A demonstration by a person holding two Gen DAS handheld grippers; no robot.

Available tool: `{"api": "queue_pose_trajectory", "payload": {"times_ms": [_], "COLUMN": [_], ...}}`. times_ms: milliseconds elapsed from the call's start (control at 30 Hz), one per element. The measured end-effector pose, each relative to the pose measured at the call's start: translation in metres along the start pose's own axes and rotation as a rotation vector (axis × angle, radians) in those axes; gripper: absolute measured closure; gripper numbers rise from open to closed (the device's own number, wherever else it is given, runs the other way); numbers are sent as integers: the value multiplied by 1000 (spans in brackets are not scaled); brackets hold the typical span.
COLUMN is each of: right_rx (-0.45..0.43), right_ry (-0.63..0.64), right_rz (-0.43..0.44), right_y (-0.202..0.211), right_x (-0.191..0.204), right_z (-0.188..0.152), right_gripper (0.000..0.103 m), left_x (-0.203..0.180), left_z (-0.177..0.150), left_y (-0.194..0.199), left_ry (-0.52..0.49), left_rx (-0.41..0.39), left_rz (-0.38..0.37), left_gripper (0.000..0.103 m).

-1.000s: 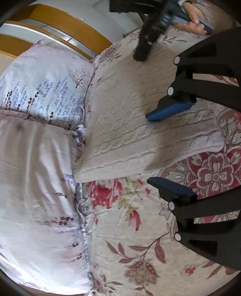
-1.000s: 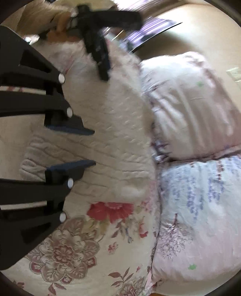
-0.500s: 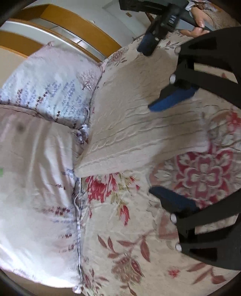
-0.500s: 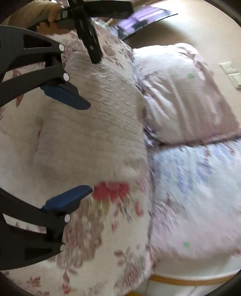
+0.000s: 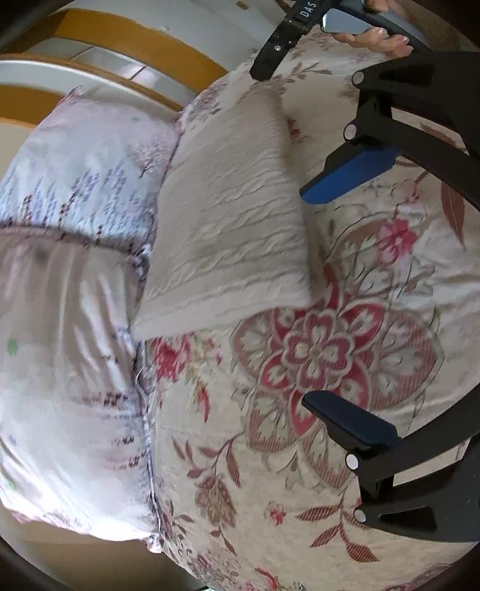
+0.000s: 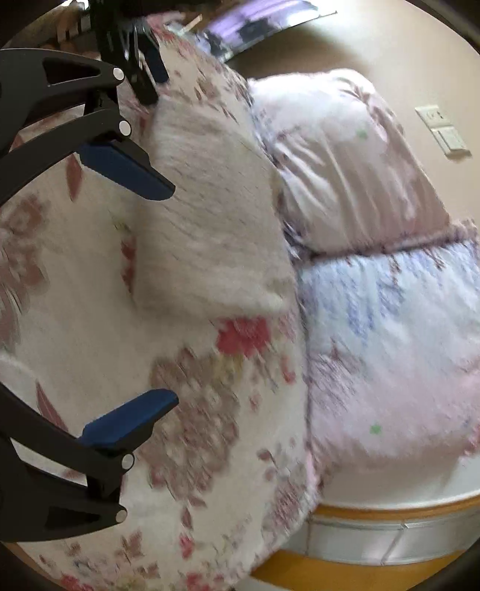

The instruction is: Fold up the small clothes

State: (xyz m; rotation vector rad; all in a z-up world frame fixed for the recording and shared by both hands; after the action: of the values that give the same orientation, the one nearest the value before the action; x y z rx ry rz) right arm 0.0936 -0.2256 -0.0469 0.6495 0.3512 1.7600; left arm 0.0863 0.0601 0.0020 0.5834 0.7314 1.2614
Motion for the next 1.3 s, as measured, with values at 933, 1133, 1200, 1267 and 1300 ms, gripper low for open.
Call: {"api": "queue_pose_trajectory", "payload": {"times_ms": [933, 1133, 1200, 1267, 1300], "right_rx": [223, 220, 219, 219, 219], "right_ry": [133, 129, 128, 129, 129], "right_rz": [-130, -133, -133, -133, -133], "right_y": [-51, -50, -51, -51, -51], "right_x": [38, 37, 37, 37, 37], "right_z": [-29, -29, -29, -29, -29], "right_gripper": [1, 1, 1, 1, 1], "left_x": [-28, -29, -29, -29, -28], "left_z": [-8, -9, -9, -8, -8], "left_y": [-33, -34, -34, -34, -34], "left_ry": [-85, -84, -84, -83, -84], "left_rx": [129, 129, 129, 129, 129], "left_rz": [175, 177, 178, 178, 177], "left_gripper": [2, 2, 2, 2, 2]}}
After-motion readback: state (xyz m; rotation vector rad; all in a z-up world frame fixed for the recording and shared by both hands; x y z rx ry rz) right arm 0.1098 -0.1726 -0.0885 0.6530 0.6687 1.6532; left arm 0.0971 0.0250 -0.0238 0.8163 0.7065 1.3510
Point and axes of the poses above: each gripper's, at about its wrist camera, not at the fingertips, and y roughly against the way its jaws point, x to its left, z to its top, the point moved 1 cm from there along -y, roughly the way its jaws point, and after that the axes turned 5 degrees about x, right-handed, at the moved point
